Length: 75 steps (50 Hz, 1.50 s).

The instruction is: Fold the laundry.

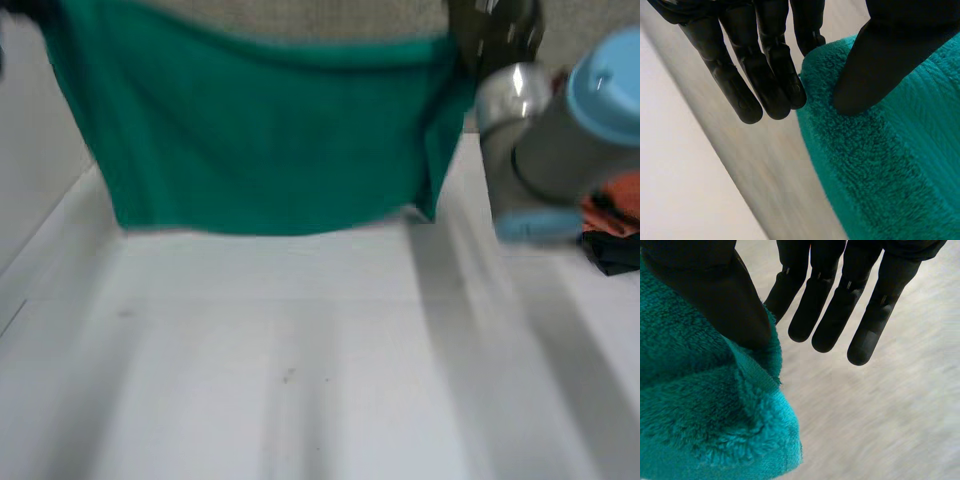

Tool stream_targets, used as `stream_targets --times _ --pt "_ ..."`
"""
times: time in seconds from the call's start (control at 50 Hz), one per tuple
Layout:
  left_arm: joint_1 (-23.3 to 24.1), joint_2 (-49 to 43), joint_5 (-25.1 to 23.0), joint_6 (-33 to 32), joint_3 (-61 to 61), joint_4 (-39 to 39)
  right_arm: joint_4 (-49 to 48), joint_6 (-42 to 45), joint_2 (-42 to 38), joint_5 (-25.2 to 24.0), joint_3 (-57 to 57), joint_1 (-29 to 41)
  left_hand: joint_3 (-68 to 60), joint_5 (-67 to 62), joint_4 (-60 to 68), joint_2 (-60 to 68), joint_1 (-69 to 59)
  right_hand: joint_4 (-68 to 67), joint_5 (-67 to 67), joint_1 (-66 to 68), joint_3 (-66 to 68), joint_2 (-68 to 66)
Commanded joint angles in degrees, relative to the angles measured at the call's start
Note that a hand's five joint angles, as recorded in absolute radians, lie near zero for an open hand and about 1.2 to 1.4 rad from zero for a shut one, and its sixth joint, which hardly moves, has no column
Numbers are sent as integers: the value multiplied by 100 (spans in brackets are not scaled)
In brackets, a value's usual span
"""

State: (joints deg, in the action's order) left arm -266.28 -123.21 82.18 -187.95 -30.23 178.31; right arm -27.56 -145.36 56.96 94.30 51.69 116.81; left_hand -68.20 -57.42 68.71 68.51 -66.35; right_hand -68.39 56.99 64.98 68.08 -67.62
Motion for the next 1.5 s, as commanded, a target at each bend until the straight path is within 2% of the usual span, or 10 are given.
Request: stream_targets --times 0.02,0.28,0.44,0.58,0.6,0.68,0.76,0.94,1.08,1.5 --pt "-135 508 281 1296 -580 1311 -163 -766 -317 -114 -1249 -114 -1180 -1258 1129 1149 -1365 -1161 1301 1502 1192 -1238" --pt "-425 271 -290 998 -2503 722 1261 -687 -158 -1414 401 -457 -1180 -1258 1129 1149 -1365 -1161 1301 1502 1192 -1238" --pt "-583 86 -922 -64 -4102 661 1868 138 -360 -2003 2079 -756 -1180 -1258 1129 1149 -1365 -1161 1301 1502 1192 -1238" --pt "-627 104 -1327 -584 -4544 626 1912 456 -668 -1986 2469 -695 -1180 -1258 1129 1149 -1365 -942 1082 1283 973 -1019" --pt "-618 147 -1362 -637 -4562 582 1930 386 -686 -1934 2477 -686 -1180 -1258 1129 1149 -1365 392 -252 -51 -361 315" --pt "-636 314 -1345 -646 -4588 468 2044 -52 -625 -1645 2469 -694 -1180 -1258 1129 1149 -1365 3372 -3232 -3031 -3341 3295" --pt "-688 437 -1336 -646 -4579 389 2193 -780 -432 -1284 2495 -721 -1180 -1258 1129 1149 -1365 4424 -4284 -4083 -4393 4347" --pt "-794 543 -1407 -611 -4562 239 2993 -2005 149 -1318 2767 -967 -1180 -1258 1129 1149 -1365 4024 -3884 -3683 -3993 3947" --pt "-829 543 -1451 -593 -4509 186 3266 -1610 -9 -1713 3004 -1029 -1180 -1258 1129 1149 -1365 2644 -2504 -2303 -2613 2567" --pt "-847 552 -1424 -576 -4456 195 2633 -1126 -1072 -1705 2153 -862 -1180 -1258 1129 1149 -1365 2475 -2336 -2134 -2444 2398"
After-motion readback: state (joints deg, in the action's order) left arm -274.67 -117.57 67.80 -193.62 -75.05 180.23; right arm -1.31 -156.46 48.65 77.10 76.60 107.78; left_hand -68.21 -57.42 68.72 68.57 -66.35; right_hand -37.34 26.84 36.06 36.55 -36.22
